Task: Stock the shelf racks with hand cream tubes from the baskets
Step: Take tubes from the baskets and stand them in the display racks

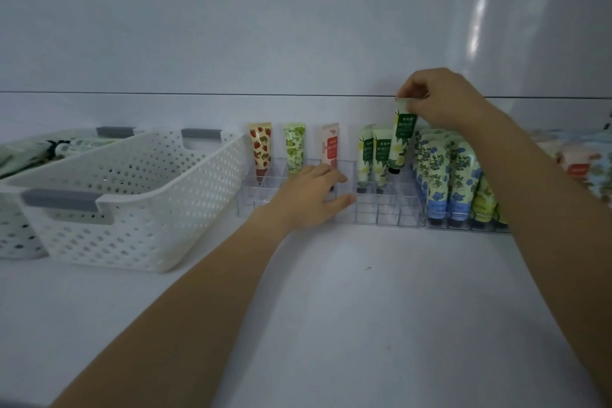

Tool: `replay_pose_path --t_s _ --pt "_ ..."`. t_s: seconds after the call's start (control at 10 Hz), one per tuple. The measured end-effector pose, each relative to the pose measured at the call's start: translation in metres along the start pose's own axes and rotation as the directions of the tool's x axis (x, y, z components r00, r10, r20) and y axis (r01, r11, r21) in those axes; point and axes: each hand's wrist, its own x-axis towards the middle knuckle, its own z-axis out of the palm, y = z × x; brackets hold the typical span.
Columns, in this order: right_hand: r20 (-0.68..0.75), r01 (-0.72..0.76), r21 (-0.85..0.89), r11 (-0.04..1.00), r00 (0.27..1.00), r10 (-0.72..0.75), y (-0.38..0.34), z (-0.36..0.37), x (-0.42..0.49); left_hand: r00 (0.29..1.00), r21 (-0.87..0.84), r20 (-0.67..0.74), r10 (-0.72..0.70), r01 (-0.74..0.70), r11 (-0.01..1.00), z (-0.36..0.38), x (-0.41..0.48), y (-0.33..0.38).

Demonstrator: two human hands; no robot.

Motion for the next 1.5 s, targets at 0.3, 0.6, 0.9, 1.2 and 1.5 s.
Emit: replay_pose_path --t_s 0.3,0.6,0.9,1.2,1.5 --pt "0.057 -0.059 -0.059 0.996 0.996 0.062 0.007 0.010 -0.003 1.000 -0.007 0.002 0.001 -0.001 1.000 -0.001 -0.001 0.001" --pt "0.035 -0.030 -0.062 0.998 0.999 0.032 0.003 0.013 -0.002 0.998 0.033 -0.061 0.005 -0.003 0.999 -0.004 0.000 0.008" --pt "-0.138 0.268 0.093 0.959 0.957 -0.254 -0.060 0.022 -0.014 0.961 0.010 -0.276 -0.005 0.008 1.000 -0.117 0.013 -0.003" --pt "0.175 0.484 0.203 0.851 0.838 -0.517 -0.219 0.069 0.008 0.950 0.139 -0.179 -0.255 0.281 0.950 -0.249 -0.088 -0.158" --pt "0.522 0.573 0.076 0.816 0.674 -0.522 -0.337 0.156 0.037 0.887 0.221 0.152 -0.435 0.399 0.890 -0.267 -0.161 -0.285"
